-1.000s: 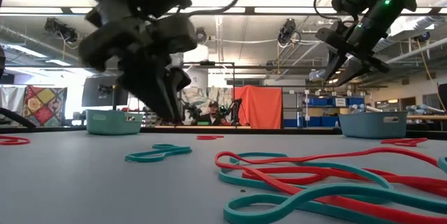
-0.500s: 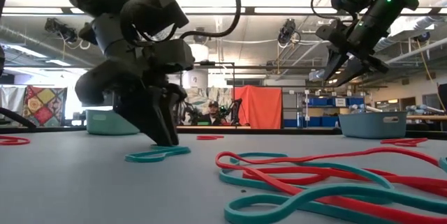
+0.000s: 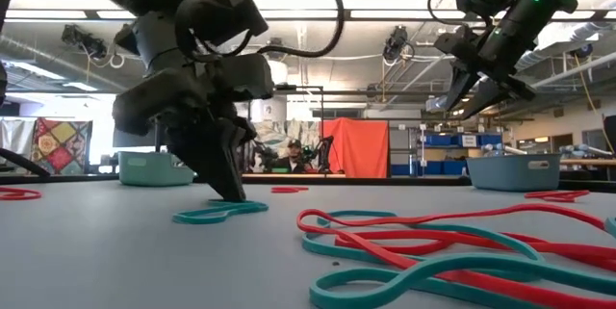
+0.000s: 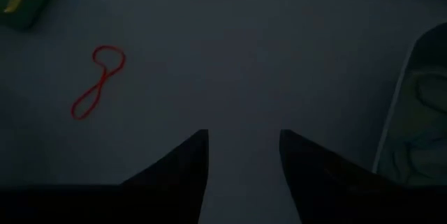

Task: Sort rubber bands into baskets
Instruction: Put the blue rubber band into the blue bin

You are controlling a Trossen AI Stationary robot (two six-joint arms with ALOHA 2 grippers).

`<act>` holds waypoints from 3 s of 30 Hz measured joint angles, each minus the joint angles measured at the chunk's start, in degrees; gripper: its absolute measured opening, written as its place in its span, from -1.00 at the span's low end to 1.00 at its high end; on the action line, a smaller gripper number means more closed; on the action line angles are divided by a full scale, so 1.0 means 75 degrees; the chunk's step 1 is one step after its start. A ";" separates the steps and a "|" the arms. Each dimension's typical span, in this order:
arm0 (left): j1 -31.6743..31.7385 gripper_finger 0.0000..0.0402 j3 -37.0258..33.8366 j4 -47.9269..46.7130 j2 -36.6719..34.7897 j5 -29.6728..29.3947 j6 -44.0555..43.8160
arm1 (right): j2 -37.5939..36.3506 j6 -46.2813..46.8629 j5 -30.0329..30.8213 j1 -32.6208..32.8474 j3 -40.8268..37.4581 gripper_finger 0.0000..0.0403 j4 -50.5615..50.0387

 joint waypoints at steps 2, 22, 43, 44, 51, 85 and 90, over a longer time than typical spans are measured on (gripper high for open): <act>0.0035 -0.99 0.0247 -0.0083 -0.0111 -0.0238 0.0098 | 0.0000 -0.0006 -0.0172 0.0019 0.0000 -0.07 0.0144; 0.1170 -1.00 0.3772 -0.0242 -0.0345 -0.0486 0.0632 | 0.0000 -0.2250 -0.4415 0.1519 0.0000 -0.07 0.3252; 0.1619 -1.00 0.4856 -0.0649 -0.0366 -0.0133 0.0791 | 0.1215 -0.2248 -0.3103 0.2399 0.0000 -0.15 0.5701; 0.1620 -1.00 0.4856 -0.0678 -0.0366 -0.0133 0.0791 | 0.1269 -0.2167 -0.3058 0.2398 0.0000 -0.22 0.5706; 0.1688 -0.90 0.4856 -0.0709 -0.0369 -0.0135 -0.0339 | 0.1325 -0.1987 -0.2527 0.2398 0.0000 -0.93 0.5659; 0.2512 -0.48 0.4862 -0.3361 -0.0347 0.0592 -0.2218 | -0.0607 0.0917 0.4591 0.1392 -0.0005 -0.99 -0.0947; 0.2515 -0.52 0.4862 -0.3471 -0.0345 0.0607 -0.1998 | -0.0446 0.1018 0.4583 0.1087 -0.0314 -0.98 -0.1414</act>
